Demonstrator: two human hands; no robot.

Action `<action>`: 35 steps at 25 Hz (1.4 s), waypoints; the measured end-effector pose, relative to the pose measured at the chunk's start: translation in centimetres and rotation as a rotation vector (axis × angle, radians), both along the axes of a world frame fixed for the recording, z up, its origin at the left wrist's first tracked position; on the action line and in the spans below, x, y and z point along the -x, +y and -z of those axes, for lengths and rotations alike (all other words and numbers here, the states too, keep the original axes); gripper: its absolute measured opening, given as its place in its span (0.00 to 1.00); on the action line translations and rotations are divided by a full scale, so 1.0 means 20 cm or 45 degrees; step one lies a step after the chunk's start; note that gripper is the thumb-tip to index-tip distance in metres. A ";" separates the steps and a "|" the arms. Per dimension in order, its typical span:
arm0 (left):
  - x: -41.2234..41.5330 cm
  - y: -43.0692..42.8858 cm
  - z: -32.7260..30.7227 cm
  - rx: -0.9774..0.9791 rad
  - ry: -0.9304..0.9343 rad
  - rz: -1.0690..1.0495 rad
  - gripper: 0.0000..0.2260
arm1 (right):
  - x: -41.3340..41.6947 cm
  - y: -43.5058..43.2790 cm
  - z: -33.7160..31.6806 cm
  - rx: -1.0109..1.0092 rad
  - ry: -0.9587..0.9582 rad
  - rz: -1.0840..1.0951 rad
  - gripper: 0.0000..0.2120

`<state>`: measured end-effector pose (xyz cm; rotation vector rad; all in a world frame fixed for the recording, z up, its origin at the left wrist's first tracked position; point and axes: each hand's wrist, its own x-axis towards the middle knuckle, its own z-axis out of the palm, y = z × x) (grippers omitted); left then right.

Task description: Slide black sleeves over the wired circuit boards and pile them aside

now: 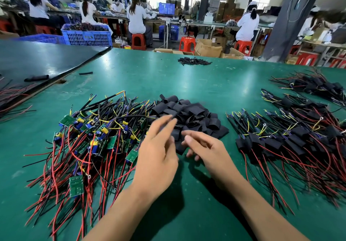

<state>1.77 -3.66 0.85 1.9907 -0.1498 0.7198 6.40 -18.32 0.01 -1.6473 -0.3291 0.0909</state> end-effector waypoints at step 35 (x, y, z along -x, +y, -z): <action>0.03 -0.08 -0.03 0.538 0.399 0.247 0.17 | 0.00 -0.03 -0.09 -0.256 0.011 -0.231 0.12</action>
